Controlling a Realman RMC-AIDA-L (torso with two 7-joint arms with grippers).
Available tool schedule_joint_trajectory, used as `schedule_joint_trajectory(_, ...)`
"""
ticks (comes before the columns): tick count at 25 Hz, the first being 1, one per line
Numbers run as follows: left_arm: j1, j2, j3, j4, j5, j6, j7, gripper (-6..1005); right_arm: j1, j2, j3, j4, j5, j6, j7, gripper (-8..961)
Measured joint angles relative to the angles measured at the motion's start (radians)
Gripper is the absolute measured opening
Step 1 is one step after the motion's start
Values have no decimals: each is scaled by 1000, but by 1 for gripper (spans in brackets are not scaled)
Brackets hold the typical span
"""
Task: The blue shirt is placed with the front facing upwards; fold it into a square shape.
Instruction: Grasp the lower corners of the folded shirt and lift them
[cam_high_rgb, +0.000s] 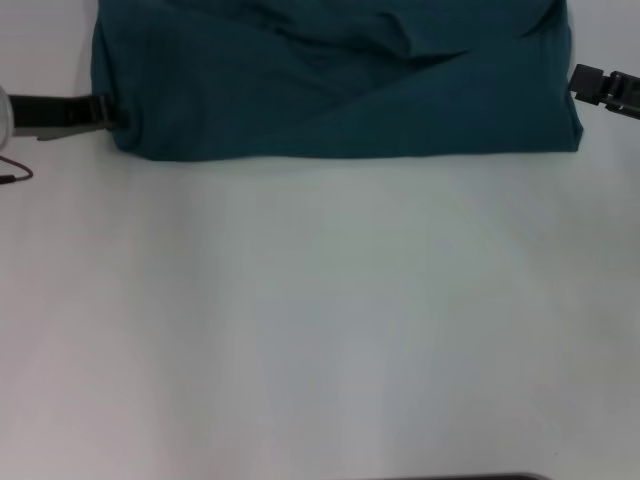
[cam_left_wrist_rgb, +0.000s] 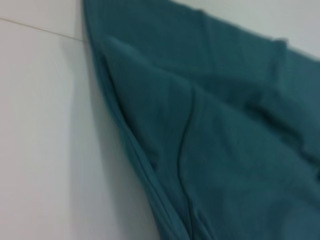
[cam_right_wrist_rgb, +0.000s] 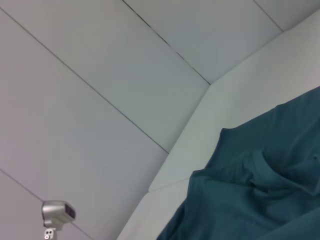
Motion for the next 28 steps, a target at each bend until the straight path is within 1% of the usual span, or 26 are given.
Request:
schedule_joint_trajectory(2, -5, 9, -68, 1, -18, 53, -1, -2, 0, -9, 1, 0, -9, 2, 11, 839)
schedule_joint_trajectory(5, -6, 25, -127, 7, -38, 97, -11, -2, 4, -26, 6, -6, -52, 28, 46, 839)
schedule_joint_trajectory(8, -1, 34, -139, 9, -41, 107, -22, -2, 14, -47, 3, -31, -120, 87, 113, 839)
schedule_joint_trajectory(10, 0, 35, -139, 12, -40, 106, -23, -2, 28, -63, -2, -40, -161, 122, 158, 839)
schedule_joint_trajectory(13, 1, 36, -139, 14, -35, 104, -24, -2, 65, -87, -4, -43, -233, 181, 239, 839)
schedule_joint_trajectory(15, 2, 35, -138, 14, -35, 104, -25, -2, 94, -96, -6, -43, -283, 215, 293, 839)
schedule_joint_trajectory(20, 2, 31, -136, 11, -38, 105, -25, -2, 188, -101, -17, -50, -447, 293, 464, 839)
schedule_joint_trajectory(25, -2, 28, -133, 6, -39, 108, -23, -1, 287, -123, -58, -60, -587, 322, 603, 838)
schedule_joint_trajectory(28, -3, 28, -134, 4, -40, 109, -22, -1, 330, -120, -88, -56, -647, 330, 625, 838)
